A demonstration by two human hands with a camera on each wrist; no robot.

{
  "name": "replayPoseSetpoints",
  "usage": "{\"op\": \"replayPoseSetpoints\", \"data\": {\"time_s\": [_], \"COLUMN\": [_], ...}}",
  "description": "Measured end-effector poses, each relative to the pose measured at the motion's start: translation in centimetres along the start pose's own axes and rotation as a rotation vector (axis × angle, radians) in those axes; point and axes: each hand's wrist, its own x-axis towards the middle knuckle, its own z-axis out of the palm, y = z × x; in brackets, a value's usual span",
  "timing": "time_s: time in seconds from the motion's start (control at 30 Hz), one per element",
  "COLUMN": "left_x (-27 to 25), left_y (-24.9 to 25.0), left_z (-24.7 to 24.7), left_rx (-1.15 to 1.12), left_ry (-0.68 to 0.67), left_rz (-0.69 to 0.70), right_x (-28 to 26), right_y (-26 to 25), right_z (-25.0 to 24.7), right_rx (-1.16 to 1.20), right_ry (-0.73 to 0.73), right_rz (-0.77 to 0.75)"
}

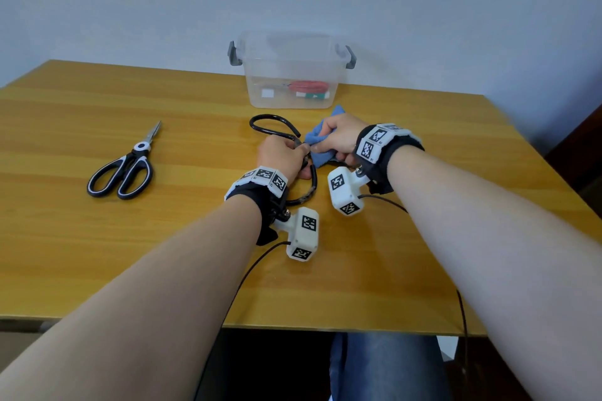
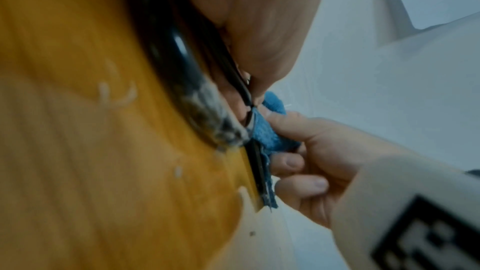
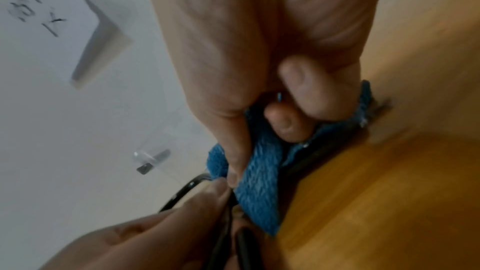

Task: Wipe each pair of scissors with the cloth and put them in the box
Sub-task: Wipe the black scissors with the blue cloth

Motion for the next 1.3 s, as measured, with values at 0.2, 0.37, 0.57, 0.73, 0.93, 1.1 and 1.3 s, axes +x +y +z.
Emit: {"op": "replayPoseSetpoints", "data": {"time_s": [0.2, 0.37, 0.57, 0.73, 0.93, 1.1, 1.3], "left_x": [-0.1, -0.2, -0.2, -0.2, -0.2, -0.1, -0.3], "left_y": [0.1, 0.1, 0.2, 0.2, 0.2, 0.1, 0.2], "left_z": [-0.1, 0.0, 0.0, 0.1, 0.0, 0.0, 0.1], "left_rx": [-0.036, -0.086, -0.110, -0.112, -0.066, -0.010, -0.087], "left_ry": [-0.015, -0.015, -0.012, -0.005, -0.007, 0.007, -0.001], "left_rz": [-0.022, -0.049, -0.059, -0.055, -0.038, -0.027, -0.046], "right_x": [-0.2, -0.8, -1.1, -0.5, 0.6, 0.5, 0.2], "right_y": [0.2, 1.4, 3.4, 4.4, 0.5, 0.0, 0.7], "right_z": [-1.1, -2.0, -4.4, -5.5, -2.2, -0.9, -0.9], "right_rx": [-0.304, -0.410, -0.482, -0.270, 0.333, -0.050, -0.337], "right_ry": [-0.064, -0.134, -0.146, 0.083, 0.055, 0.013, -0.092], "right_rz": [-0.079, -0.084, 0.119, 0.208, 0.130, 0.041, 0.061]}}
